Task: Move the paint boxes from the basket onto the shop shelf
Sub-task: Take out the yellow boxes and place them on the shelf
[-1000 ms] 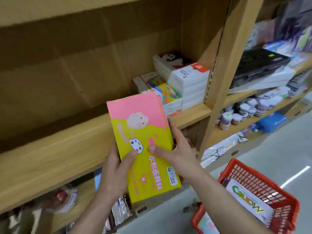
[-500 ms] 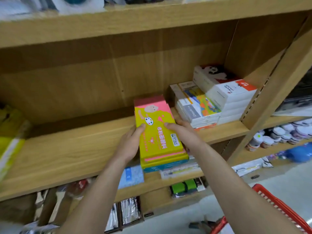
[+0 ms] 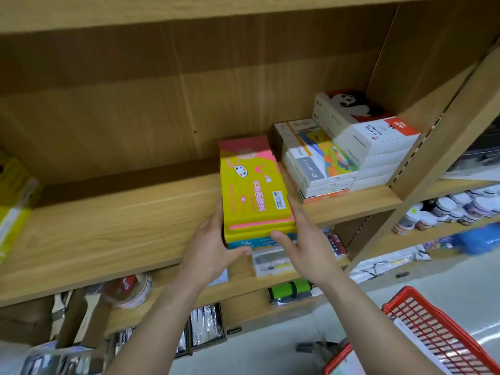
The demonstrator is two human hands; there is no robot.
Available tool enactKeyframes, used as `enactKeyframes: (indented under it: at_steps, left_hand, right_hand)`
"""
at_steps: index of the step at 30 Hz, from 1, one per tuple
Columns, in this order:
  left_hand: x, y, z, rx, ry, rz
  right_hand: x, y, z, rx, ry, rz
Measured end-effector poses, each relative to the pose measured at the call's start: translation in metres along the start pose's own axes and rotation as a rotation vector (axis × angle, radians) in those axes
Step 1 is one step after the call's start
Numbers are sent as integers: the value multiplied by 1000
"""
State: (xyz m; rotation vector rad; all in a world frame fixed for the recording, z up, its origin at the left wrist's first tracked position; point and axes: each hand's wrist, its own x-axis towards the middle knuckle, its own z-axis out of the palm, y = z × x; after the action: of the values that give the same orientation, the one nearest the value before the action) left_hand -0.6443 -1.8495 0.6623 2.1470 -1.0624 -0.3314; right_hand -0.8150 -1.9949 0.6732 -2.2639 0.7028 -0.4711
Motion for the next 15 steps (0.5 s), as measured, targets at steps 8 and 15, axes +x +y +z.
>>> enactKeyframes:
  at_steps: [8, 15]
  left_hand:
    - [62, 14, 13, 94, 79, -12]
    - [71, 11, 13, -28, -25, -18]
  right_hand:
    - [11, 12, 16, 7, 368, 152]
    - [8, 22, 20, -168, 278, 99]
